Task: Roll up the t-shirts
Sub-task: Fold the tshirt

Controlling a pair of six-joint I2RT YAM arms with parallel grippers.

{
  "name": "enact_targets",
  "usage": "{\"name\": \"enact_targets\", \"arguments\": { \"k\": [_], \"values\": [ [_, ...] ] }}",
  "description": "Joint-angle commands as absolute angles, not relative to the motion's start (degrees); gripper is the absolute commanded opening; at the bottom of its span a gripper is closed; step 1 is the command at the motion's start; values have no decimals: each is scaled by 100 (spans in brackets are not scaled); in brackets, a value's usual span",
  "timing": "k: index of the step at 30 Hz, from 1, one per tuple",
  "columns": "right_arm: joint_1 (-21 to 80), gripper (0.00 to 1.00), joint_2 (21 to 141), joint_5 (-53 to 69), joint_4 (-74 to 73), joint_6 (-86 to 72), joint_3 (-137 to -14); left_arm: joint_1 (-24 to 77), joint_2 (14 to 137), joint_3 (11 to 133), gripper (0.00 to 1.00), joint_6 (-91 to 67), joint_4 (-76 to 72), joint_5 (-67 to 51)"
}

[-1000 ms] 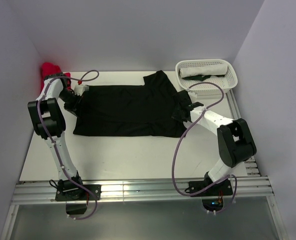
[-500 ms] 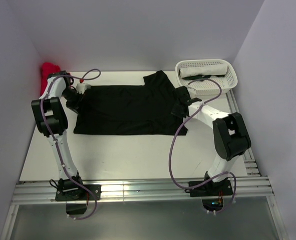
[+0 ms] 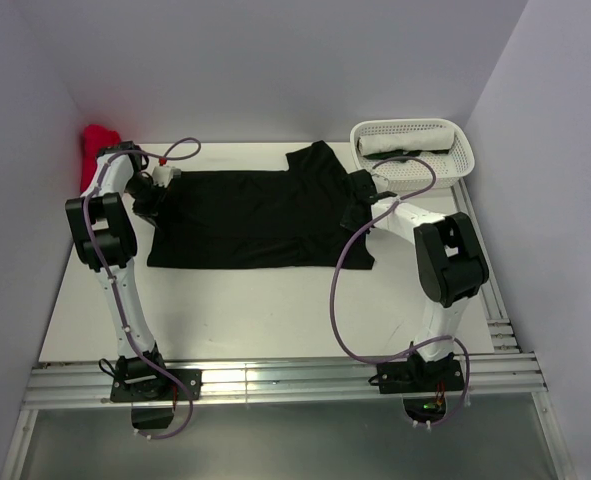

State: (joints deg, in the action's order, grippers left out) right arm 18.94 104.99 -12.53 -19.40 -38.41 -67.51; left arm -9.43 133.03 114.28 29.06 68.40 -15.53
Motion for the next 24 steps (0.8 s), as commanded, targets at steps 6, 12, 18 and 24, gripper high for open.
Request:
{"name": "enact_targets", "arguments": {
  "k": [6, 12, 18, 24],
  "values": [
    [1784, 0, 10617, -1318, -1819, -3735, -7040, -905, 13298, 11742, 1, 2795, 6794, -1485],
    [1775, 0, 10670, -1275, -1775, -3709, -7058, -905, 13254, 11725, 17, 2751, 6724, -1398],
    [1767, 1, 10687, -1274, -1819, -3674, -7128, -905, 13113, 11707, 37, 2689, 6574, -1336],
    [1749, 17, 10591, -1301, -1846, -3700, -7102, -914, 12920, 11619, 48, 2707, 6495, -1292]
  ]
}}
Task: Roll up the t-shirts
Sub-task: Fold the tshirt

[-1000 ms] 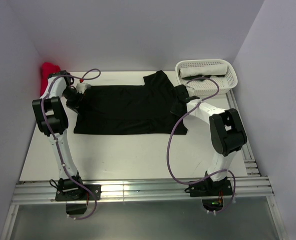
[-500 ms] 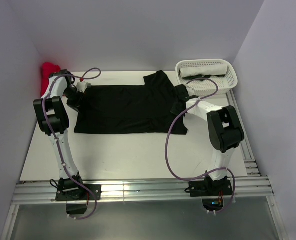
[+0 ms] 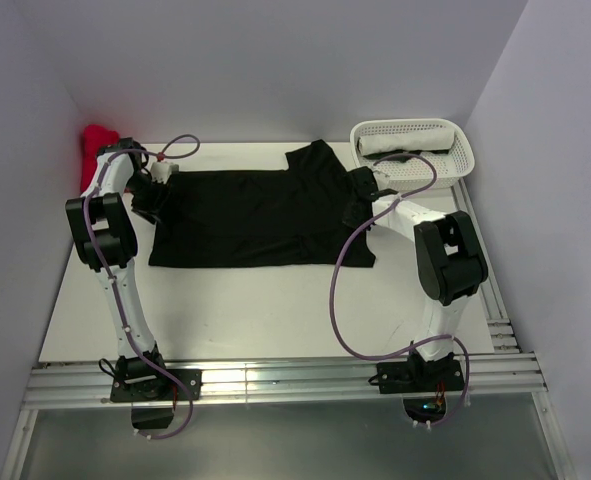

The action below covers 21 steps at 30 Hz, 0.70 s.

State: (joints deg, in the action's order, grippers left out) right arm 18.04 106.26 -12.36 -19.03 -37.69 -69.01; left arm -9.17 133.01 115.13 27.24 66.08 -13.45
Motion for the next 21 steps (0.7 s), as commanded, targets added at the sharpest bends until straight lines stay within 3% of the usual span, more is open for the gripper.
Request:
{"name": "enact_targets", "arguments": {
  "k": [1, 6, 21],
  "values": [
    [1740, 26, 10539, -1309, -1846, -3718, -7093, -923, 12885, 11610, 50, 2716, 6504, -1292],
    [1740, 51, 10328, -1362, -1890, -3744, -7049, -923, 12622, 11392, 54, 2865, 6557, -1318],
    [1995, 49, 8860, -1178, -1802, -4078, -5688, -940, 12287, 11153, 55, 2953, 6609, -1678]
  ]
}}
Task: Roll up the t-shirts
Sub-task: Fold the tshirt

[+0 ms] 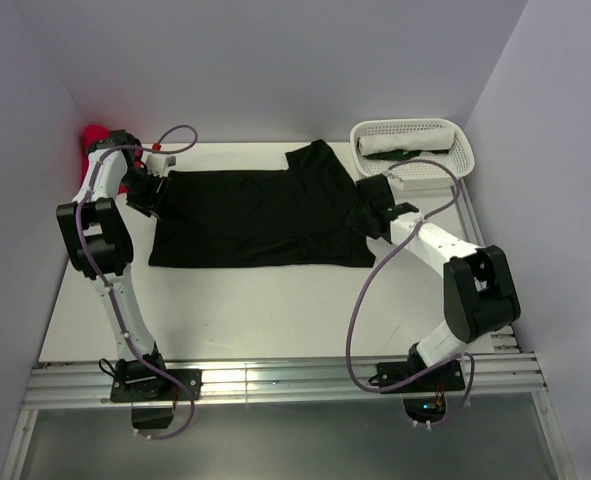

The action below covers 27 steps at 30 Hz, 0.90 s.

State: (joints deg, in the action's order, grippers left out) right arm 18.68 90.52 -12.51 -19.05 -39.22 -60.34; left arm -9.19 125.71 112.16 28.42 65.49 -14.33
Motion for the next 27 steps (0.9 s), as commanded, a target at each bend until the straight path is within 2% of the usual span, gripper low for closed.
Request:
{"name": "enact_targets", "arguments": {
  "k": [1, 12, 27],
  "values": [
    [2013, 49, 8851, -1126, -1671, -4139, -5486, -932, 12278, 11153, 55, 2953, 6609, -1687],
    [2250, 49, 9255, -800, -1301, -4333, -5195, -932, 12120, 10960, 55, 3041, 6601, -1767],
    [2355, 49, 9097, -870, -1345, -4438, -4852, -932, 12138, 10934, 54, 3059, 6583, -1775]
  ]
}}
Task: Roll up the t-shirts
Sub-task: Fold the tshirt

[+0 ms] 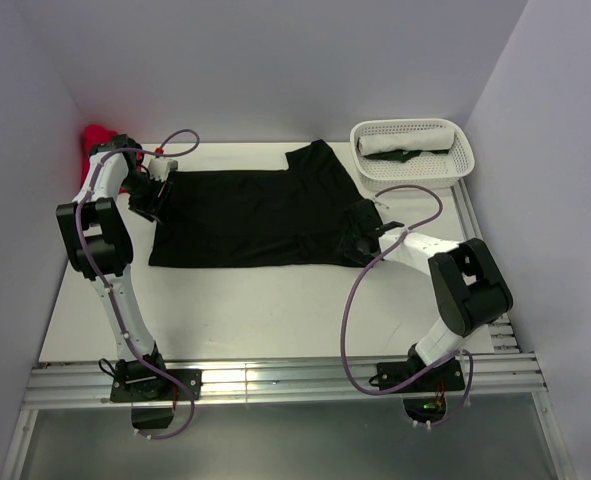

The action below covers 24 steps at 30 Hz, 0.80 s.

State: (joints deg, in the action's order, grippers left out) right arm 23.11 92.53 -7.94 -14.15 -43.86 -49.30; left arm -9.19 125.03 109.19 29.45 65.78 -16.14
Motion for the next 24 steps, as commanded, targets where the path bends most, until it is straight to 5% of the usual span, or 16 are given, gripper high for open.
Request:
{"name": "enact_targets", "arguments": {
  "k": [1, 7, 10, 14, 24],
  "values": [
    [2364, 49, 9079, -870, -1310, -4456, -4843, -932, 12155, 10934, 54, 3059, 6583, -1775],
    [2356, 47, 9149, -870, -1283, -4474, -4869, -940, 12164, 10925, 54, 3050, 6574, -1784],
    [2364, 39, 9176, -896, -1301, -4482, -4922, -940, 12164, 10916, 53, 3041, 6583, -1784],
    [2364, 15, 9272, -896, -1388, -4465, -5193, -932, 12164, 10925, 53, 3041, 6583, -1784],
    [2163, 4, 9887, -757, -1740, -4210, -6510, -932, 12217, 10934, 53, 3059, 6592, -1749]
  ]
}}
